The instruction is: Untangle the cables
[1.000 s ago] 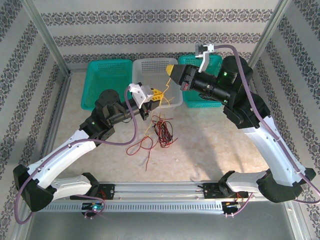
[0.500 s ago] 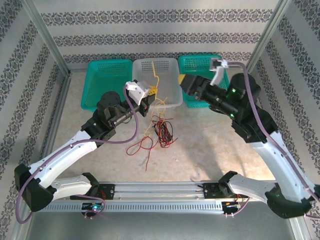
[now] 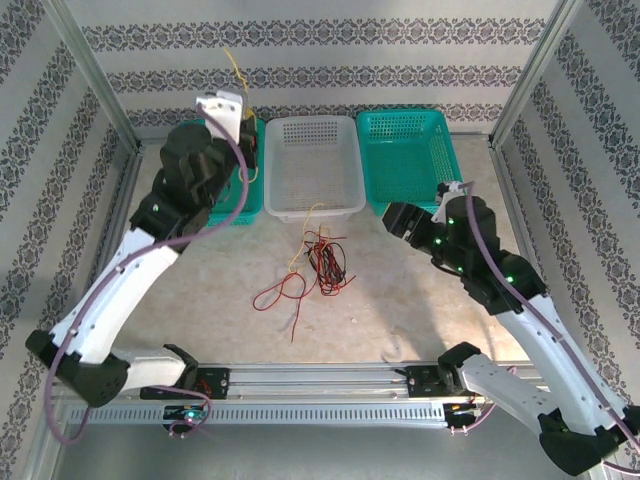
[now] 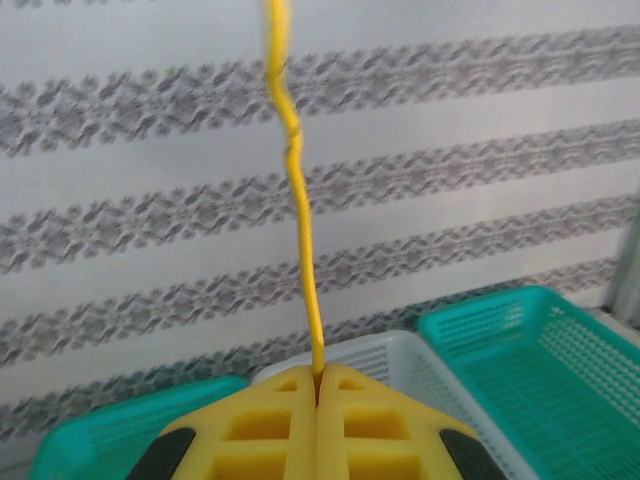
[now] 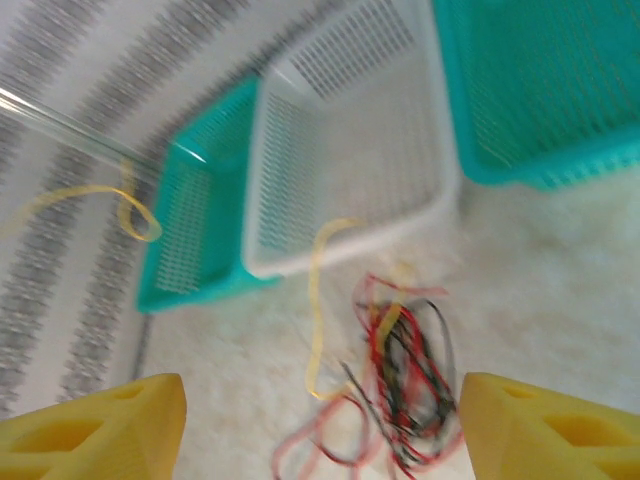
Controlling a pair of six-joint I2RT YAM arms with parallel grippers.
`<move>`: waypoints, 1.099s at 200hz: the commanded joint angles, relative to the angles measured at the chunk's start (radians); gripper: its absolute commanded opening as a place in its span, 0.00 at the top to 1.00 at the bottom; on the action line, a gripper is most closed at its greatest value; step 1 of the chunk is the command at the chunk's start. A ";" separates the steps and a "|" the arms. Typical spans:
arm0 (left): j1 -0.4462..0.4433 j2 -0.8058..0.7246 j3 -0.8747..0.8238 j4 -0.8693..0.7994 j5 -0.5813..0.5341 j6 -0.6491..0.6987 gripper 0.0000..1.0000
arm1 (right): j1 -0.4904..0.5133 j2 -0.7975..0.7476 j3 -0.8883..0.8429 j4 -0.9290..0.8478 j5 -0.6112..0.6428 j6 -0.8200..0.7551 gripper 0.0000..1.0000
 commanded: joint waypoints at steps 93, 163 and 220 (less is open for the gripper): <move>0.286 0.620 0.732 -0.613 0.030 0.005 1.00 | 0.149 0.044 -0.052 0.023 -0.002 0.057 0.33; 0.314 0.799 0.765 -0.690 -0.028 0.052 1.00 | 0.161 0.066 -0.053 0.032 -0.011 0.064 0.35; 0.315 0.868 0.781 -0.637 -0.196 -0.021 0.30 | 0.160 0.062 -0.048 0.014 -0.007 0.061 0.35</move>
